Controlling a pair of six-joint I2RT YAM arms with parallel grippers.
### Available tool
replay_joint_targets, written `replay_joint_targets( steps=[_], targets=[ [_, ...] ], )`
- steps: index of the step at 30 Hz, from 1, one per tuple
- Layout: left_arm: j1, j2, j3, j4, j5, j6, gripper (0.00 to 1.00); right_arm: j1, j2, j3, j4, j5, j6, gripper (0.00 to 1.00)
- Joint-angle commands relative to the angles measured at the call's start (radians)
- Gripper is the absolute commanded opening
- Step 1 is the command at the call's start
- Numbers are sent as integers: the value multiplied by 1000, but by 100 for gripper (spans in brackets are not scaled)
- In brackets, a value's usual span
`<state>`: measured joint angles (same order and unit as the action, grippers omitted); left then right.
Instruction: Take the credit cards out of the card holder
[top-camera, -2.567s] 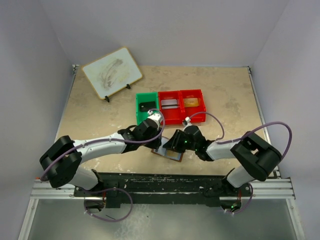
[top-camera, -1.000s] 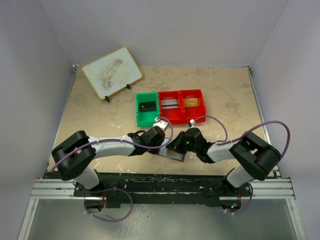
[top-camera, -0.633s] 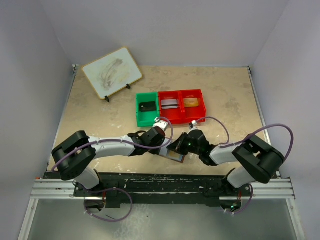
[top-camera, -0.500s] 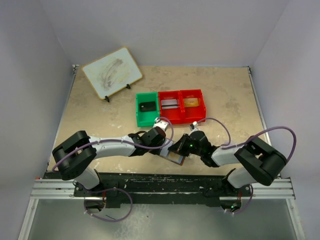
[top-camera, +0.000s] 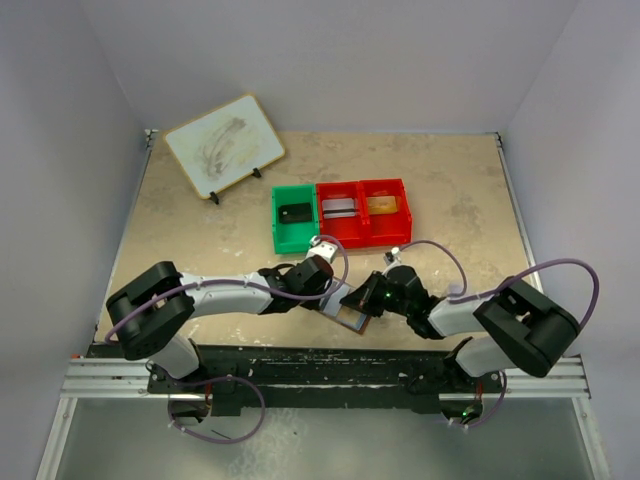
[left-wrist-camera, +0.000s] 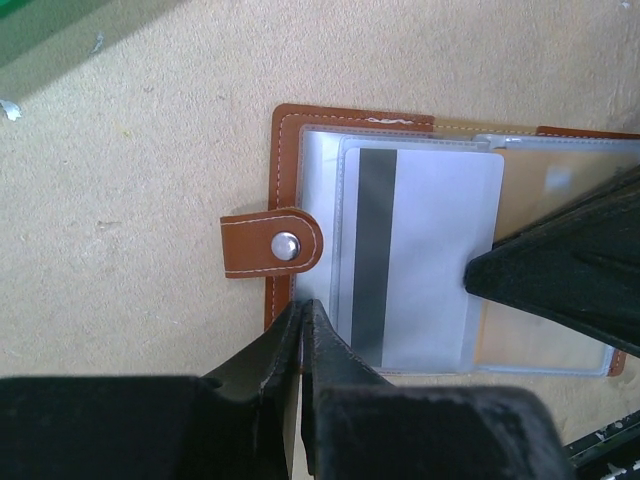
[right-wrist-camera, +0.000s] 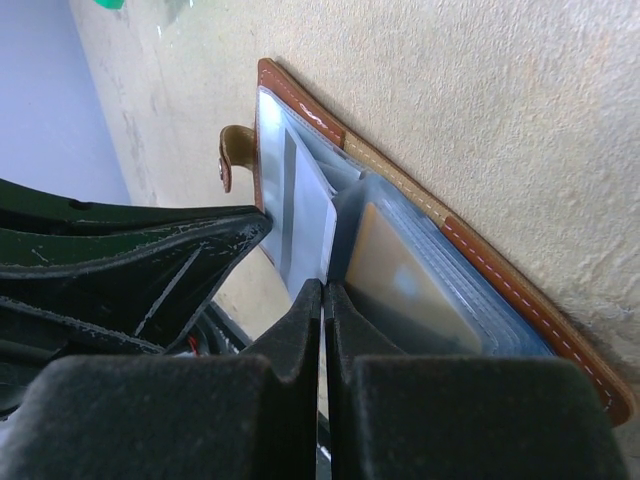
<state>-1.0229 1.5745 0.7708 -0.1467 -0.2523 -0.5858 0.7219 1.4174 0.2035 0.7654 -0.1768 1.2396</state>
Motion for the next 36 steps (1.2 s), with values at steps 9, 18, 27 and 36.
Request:
replay_joint_targets(
  steps=[9, 18, 27, 36],
  targets=[
    [-17, -75, 119, -117, 47, -28, 10, -5, -17, -10, -82, 16, 7, 1],
    [-17, -32, 133, -30, 128, -102, 17, -6, 43, -4, -34, -3, 18, 5],
    [-17, 16, 96, -58, 48, -163, 7, -5, 76, -2, -16, 7, 42, 12],
    [-17, 31, 105, -121, -5, -134, 5, -5, 133, -14, 83, -13, 71, 9]
  ],
)
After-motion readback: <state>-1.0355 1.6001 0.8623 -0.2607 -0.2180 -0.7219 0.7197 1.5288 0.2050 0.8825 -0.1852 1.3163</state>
